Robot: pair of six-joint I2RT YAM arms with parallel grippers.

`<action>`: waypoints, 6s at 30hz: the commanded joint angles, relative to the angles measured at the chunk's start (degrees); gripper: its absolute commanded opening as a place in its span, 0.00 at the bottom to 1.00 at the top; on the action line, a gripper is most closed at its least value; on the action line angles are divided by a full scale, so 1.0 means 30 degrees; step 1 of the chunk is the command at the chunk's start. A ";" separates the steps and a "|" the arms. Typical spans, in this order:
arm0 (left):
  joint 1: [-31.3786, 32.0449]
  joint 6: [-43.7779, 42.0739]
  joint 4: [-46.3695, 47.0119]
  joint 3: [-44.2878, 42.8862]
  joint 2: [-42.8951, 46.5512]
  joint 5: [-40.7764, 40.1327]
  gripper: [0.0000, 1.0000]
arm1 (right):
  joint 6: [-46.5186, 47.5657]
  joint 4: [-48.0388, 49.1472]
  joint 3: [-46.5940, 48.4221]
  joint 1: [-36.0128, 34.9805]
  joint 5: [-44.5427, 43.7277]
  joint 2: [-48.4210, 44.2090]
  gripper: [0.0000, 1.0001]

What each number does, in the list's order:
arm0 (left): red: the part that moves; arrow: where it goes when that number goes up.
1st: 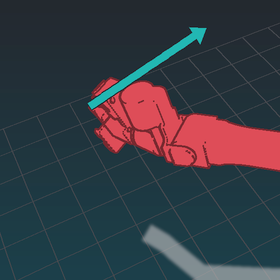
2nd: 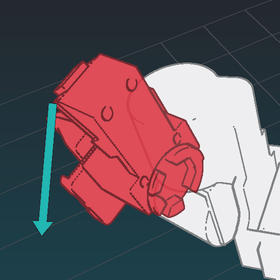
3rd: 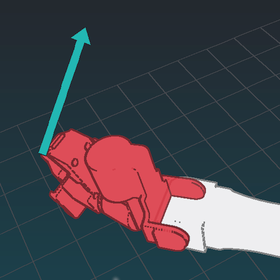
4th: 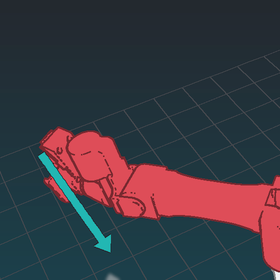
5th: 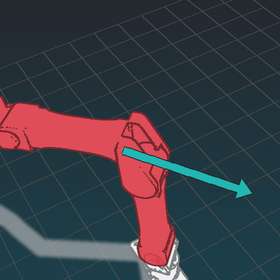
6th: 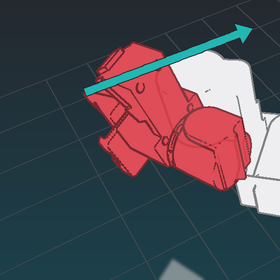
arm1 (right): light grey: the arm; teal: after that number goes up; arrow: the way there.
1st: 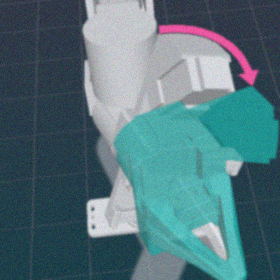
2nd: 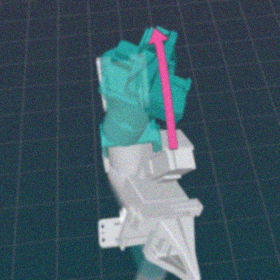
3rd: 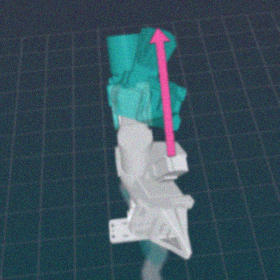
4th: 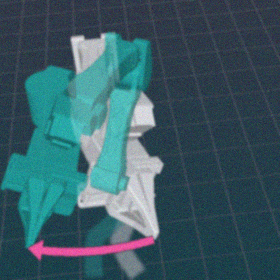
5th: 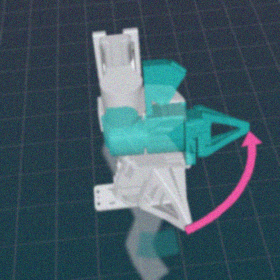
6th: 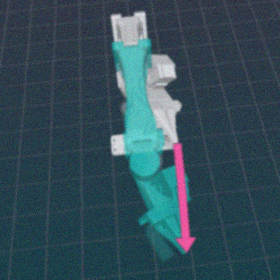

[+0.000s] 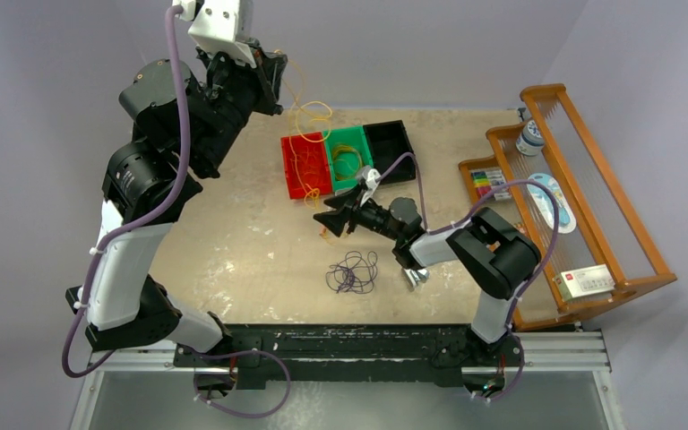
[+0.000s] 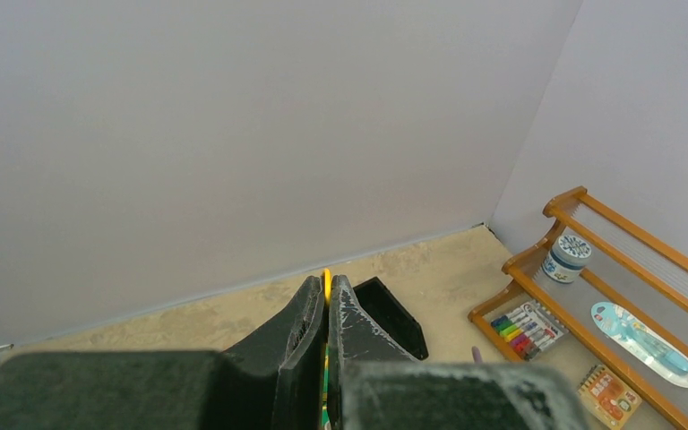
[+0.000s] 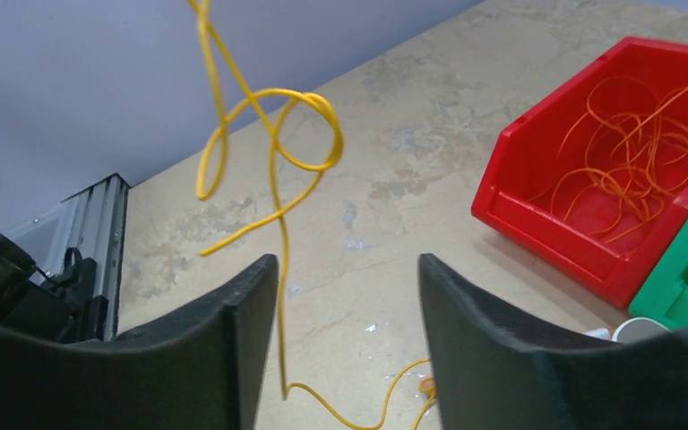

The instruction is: Untangle the cables

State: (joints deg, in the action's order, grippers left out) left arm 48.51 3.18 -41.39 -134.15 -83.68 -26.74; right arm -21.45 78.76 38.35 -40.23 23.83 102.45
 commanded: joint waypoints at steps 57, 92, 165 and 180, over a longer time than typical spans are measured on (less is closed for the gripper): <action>-0.0029 -0.4885 0.5892 -0.2144 0.1333 -0.5771 0.00 | -0.4849 -0.1651 -0.6958 -0.0106 -0.5887 0.1588 0.00; -0.0046 -0.1531 0.3657 0.0272 0.0909 -0.1820 0.00 | 0.2895 -1.1428 -0.6187 -0.0085 -0.8445 -1.5615 0.65; -0.1060 0.2515 0.2984 0.5495 -0.1609 0.2215 0.00 | 0.4151 -1.2433 0.1364 0.0002 -0.4871 -1.2032 0.00; -0.4790 0.4390 0.5009 0.9237 -0.3560 0.6147 0.00 | 0.1632 -1.6117 0.3243 0.4135 -0.3230 -1.1347 0.00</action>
State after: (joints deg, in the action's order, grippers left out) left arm 35.38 14.55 -31.09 -107.50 -93.58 -11.53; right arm -13.37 31.00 44.40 -30.55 11.53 68.14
